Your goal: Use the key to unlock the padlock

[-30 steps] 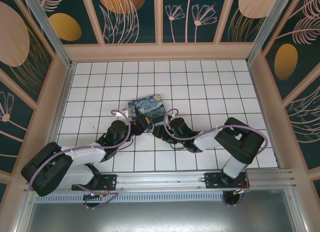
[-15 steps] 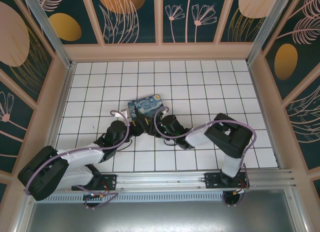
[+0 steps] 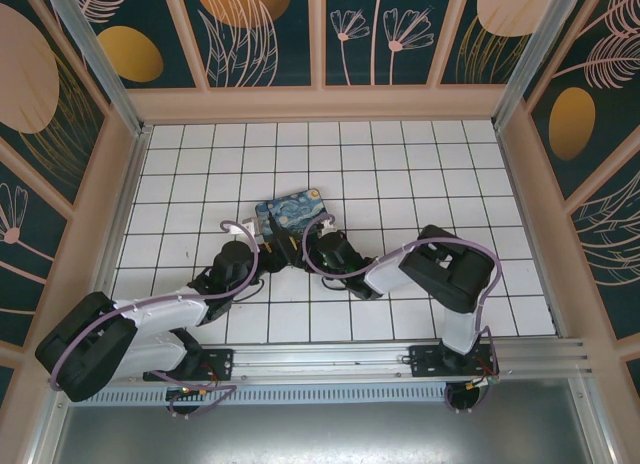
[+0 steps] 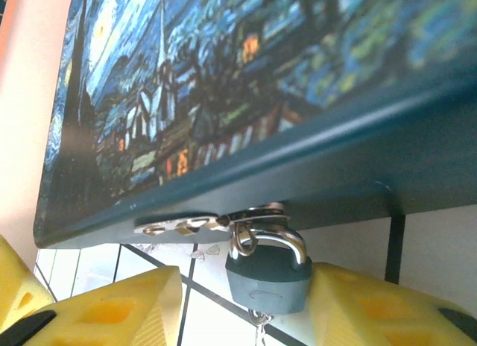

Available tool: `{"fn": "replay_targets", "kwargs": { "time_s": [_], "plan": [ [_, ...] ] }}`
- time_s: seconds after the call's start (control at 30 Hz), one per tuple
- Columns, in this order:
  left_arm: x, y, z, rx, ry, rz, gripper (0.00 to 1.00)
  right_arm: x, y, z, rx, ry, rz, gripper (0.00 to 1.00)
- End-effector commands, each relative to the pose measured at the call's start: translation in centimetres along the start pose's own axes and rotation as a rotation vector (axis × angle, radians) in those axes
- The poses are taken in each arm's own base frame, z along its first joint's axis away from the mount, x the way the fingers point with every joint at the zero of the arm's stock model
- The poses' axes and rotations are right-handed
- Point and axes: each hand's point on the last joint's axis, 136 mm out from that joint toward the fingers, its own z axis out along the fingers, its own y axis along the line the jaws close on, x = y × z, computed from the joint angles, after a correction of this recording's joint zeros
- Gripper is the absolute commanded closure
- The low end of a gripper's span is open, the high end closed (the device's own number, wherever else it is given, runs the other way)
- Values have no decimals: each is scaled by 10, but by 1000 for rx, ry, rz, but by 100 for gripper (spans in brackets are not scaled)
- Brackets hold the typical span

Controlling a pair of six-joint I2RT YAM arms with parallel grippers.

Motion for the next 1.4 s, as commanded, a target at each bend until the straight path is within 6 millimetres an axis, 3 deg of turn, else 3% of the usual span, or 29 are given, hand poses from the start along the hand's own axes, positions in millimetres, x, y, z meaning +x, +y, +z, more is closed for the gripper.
{"fn": "replay_targets", "kwargs": {
  "time_s": [0.0, 0.23, 0.47, 0.63, 1.0, 1.2, 1.37],
  "plan": [
    [-12, -10, -1, 19, -38, -7, 44, 25, -47, 6, 131, 64, 8, 56],
    [-13, -11, -2, 22, -41, -10, 43, 26, -48, 9, 129, 63, 31, 74],
    [-12, -10, -5, 15, -35, -4, 43, 24, -46, 10, 108, 49, 48, 100],
    [-5, -4, -8, 1, -11, 17, 42, 22, -30, 4, 49, 68, 52, 100],
    [37, 28, -15, -46, 133, 151, 37, 27, 4, -5, -86, 212, 63, 100],
    [55, 30, -12, 17, 197, 167, 42, 31, 13, -7, -148, 273, 93, 100],
    [57, 34, -7, 18, 203, 187, 47, 32, 16, -8, -157, 297, 99, 100]
  ]
}}
